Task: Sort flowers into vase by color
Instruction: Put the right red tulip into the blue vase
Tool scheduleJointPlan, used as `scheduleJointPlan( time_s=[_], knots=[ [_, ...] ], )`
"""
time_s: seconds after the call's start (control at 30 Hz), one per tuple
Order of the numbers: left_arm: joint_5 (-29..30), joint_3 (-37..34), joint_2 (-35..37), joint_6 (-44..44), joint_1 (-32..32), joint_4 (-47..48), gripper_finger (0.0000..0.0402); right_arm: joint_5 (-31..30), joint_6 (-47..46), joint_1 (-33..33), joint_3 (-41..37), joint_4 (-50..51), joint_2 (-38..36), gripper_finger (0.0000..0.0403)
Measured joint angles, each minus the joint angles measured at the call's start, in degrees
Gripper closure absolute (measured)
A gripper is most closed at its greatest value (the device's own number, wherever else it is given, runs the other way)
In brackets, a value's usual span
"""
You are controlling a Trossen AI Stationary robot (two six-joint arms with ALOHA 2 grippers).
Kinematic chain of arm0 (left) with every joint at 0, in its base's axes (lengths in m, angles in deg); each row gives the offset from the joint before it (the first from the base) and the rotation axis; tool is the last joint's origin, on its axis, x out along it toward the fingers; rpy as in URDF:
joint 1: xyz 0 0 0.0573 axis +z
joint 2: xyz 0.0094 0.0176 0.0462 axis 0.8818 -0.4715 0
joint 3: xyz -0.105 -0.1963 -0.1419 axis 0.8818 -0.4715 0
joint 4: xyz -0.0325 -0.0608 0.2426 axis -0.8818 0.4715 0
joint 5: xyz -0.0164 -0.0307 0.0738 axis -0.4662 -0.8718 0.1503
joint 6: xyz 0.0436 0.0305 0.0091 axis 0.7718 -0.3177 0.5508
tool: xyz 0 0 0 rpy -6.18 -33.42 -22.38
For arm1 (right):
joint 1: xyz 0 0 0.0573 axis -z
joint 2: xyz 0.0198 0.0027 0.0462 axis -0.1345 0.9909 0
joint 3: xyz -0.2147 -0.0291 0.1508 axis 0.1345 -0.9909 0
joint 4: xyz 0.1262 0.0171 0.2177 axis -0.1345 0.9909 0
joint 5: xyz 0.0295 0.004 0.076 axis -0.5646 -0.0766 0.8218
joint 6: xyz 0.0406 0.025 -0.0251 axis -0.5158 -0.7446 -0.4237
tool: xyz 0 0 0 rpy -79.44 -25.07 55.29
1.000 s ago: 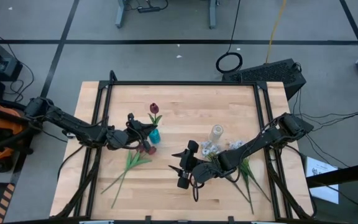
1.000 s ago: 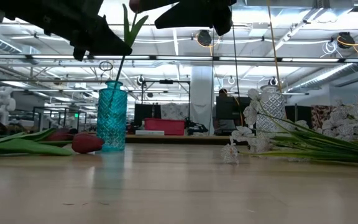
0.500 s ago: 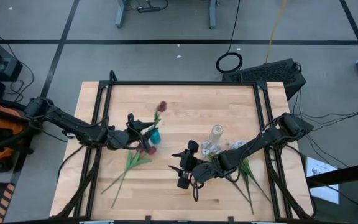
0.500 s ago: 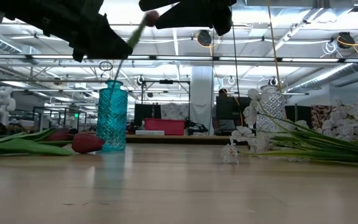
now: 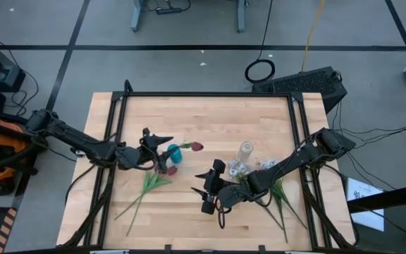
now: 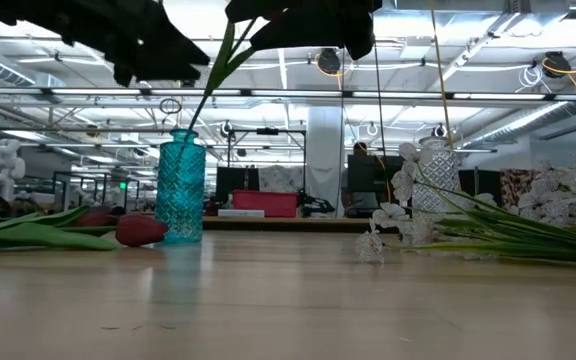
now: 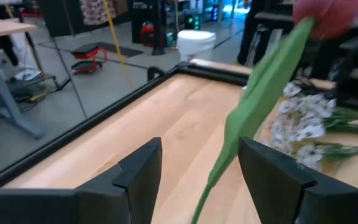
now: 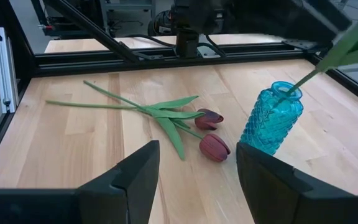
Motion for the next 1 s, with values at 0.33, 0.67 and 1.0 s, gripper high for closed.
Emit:
scheduleJointPlan(
  time_s=[0.33,0.67,1.0],
  knots=[
    [-2.13,0.09,9.14,-1.72,-4.86,9.68,0.0184,0.00,0.34,0.00,0.00,0.10,0.00,0.0200],
    [-13.65,0.09,11.45,-15.06,-11.33,17.19,0.0185,0.02,1.95,0.31,0.00,-0.34,0.00,0.0200],
    [-14.37,0.09,10.44,-33.62,-18.87,31.39,0.0185,0.24,1.86,-0.10,0.00,0.06,0.00,0.0200]
  ],
)
